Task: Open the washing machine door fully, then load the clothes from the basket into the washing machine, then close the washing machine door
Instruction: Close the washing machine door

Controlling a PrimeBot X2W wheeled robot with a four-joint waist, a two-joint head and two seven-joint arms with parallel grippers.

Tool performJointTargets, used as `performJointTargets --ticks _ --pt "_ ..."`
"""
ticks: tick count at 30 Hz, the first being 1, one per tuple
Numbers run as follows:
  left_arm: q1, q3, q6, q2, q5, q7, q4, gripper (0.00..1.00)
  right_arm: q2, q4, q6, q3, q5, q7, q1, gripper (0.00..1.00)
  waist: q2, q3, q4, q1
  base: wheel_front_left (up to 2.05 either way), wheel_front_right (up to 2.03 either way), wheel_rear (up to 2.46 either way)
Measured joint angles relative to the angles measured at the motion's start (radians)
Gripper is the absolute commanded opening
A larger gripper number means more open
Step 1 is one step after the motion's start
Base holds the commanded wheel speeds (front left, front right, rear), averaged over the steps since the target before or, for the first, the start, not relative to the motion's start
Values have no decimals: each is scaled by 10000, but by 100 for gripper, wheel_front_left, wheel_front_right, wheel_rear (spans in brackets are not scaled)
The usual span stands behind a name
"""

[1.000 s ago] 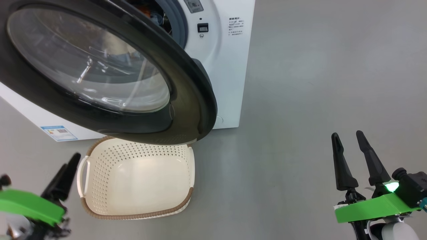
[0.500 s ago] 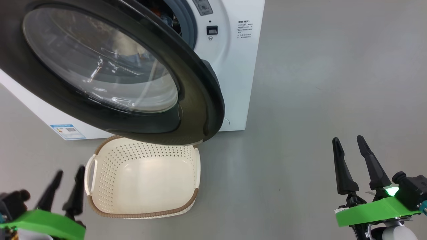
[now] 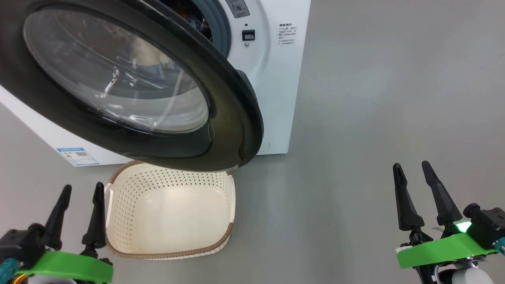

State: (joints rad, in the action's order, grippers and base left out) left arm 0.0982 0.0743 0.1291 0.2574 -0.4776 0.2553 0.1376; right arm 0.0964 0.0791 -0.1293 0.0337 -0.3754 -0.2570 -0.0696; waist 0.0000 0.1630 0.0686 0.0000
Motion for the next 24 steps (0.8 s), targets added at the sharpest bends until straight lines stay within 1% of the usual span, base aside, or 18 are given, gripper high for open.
performJointTargets --ticks 5,15,16,17,18,19,24 --pt "-215 -173 0 -270 242 0 -52 100 -2 19 0 8 0 0 0 100 0 -18 -33 0 0 0 0" --pt "-221 -125 0 -290 240 0 -38 100 27 35 0 21 -2 0 0 100 0 -21 29 0 0 0 0" --pt "-221 -119 0 -297 240 0 -38 100 33 42 0 40 -15 0 0 69 0 -31 53 0 0 0 0" --pt "-221 -109 0 -311 240 0 -44 100 35 42 0 63 -29 0 0 31 0 -41 82 0 0 0 0" --pt "-221 -94 0 -332 240 0 -54 100 35 35 0 84 -29 0 0 9 0 -51 118 0 0 0 0" --pt "-222 -67 0 -355 240 0 -61 100 35 23 0 111 -35 0 -1 0 0 -60 159 0 0 0 0" --pt "-224 6 0 -566 240 0 -128 100 52 -161 0 510 -132 0 -76 0 0 -104 412 0 0 0 0"
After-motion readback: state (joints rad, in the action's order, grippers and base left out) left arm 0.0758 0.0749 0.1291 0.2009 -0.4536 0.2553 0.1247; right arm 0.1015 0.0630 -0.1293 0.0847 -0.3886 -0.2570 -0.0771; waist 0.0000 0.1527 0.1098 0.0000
